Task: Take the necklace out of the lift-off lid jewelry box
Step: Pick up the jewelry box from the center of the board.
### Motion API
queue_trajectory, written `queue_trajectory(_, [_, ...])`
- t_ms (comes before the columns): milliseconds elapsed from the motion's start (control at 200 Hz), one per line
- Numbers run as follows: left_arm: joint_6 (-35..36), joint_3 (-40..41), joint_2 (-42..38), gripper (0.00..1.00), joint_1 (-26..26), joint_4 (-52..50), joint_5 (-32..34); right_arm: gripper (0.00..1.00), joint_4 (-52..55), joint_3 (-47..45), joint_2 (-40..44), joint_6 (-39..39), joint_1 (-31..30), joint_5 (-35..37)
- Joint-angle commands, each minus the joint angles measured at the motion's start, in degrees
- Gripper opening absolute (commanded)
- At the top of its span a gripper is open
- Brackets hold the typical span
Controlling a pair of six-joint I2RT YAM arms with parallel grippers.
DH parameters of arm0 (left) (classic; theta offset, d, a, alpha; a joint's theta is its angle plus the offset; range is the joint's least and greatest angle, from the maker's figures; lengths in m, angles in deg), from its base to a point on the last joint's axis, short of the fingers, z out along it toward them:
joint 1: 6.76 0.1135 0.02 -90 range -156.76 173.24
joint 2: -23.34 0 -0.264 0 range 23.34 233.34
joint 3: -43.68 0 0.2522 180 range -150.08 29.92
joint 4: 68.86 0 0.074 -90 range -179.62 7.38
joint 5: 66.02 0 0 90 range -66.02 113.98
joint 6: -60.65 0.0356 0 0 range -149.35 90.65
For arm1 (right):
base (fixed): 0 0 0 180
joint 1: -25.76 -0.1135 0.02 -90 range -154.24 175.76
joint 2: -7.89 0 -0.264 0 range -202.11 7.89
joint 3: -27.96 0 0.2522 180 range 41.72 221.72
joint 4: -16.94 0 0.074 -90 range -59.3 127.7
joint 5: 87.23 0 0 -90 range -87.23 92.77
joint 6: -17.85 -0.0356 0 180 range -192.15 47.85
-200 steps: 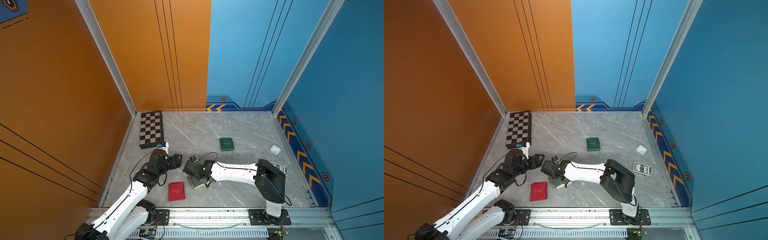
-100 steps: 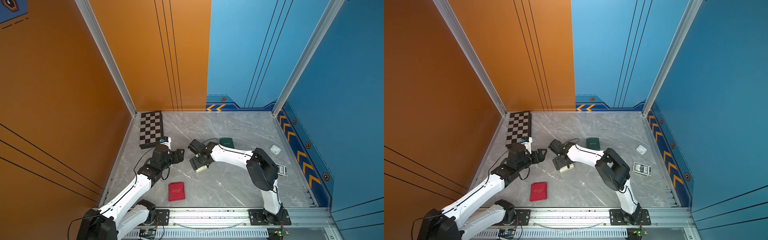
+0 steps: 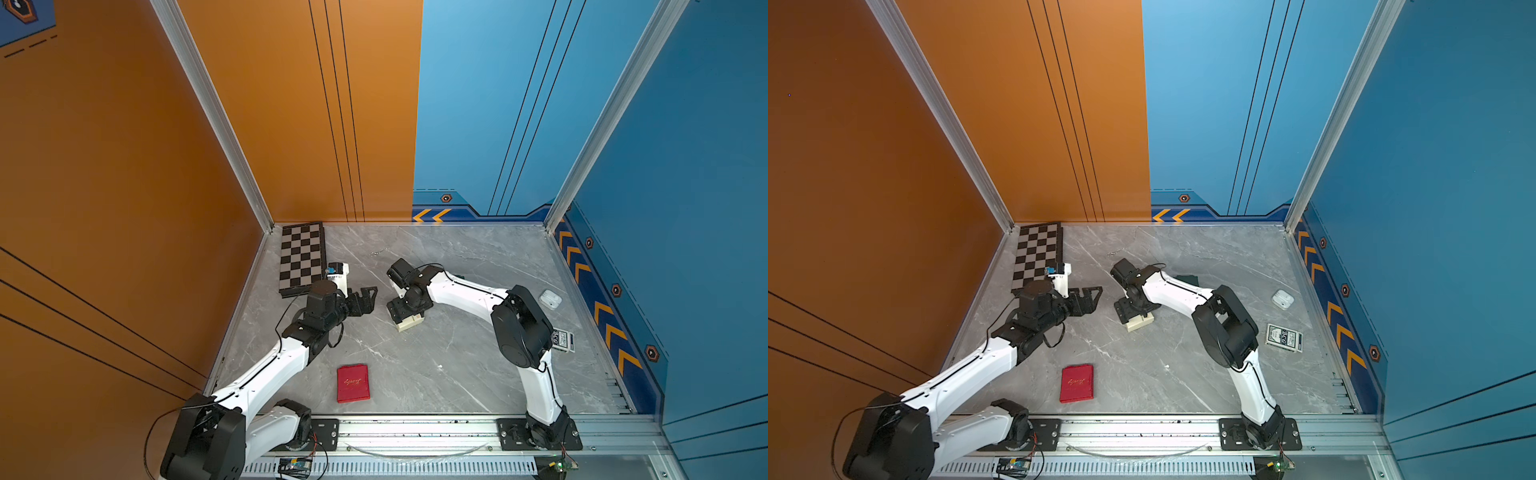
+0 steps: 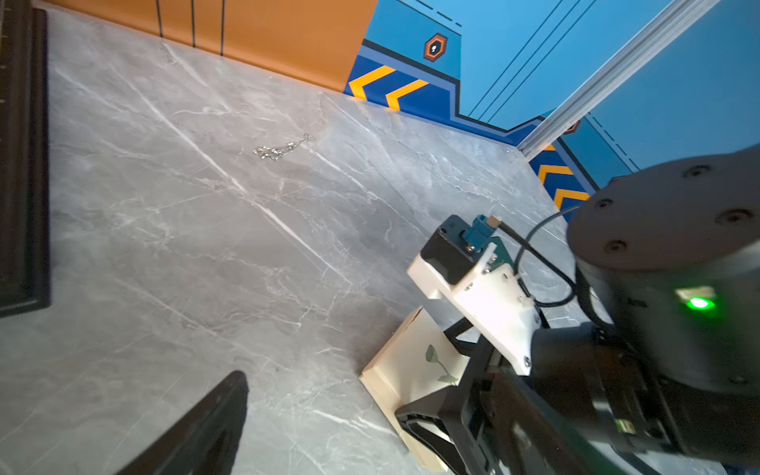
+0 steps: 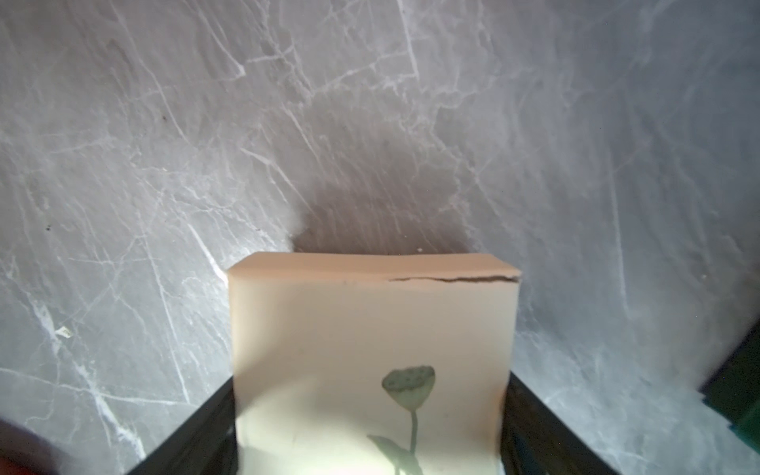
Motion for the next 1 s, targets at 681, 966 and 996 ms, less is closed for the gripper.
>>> queue_trajectory(681, [21.4, 7.9, -4.9, 1.00, -16.8, 11.9, -8.4, 0.86, 15.7, -0.8, 21.2, 6.4, 6.8, -7.5])
queue_trajectory(966, [27.2, 8.6, -5.6, 0.99, -20.6, 13.0, -5.6, 0.86, 17.6, -0.2, 23.5, 7.7, 6.3, -9.8])
queue_trajectory(996, [27.6, 8.5, -5.1, 0.99, -20.8, 13.6, -5.6, 0.85, 17.7, -0.2, 23.6, 7.7, 6.1, -9.9])
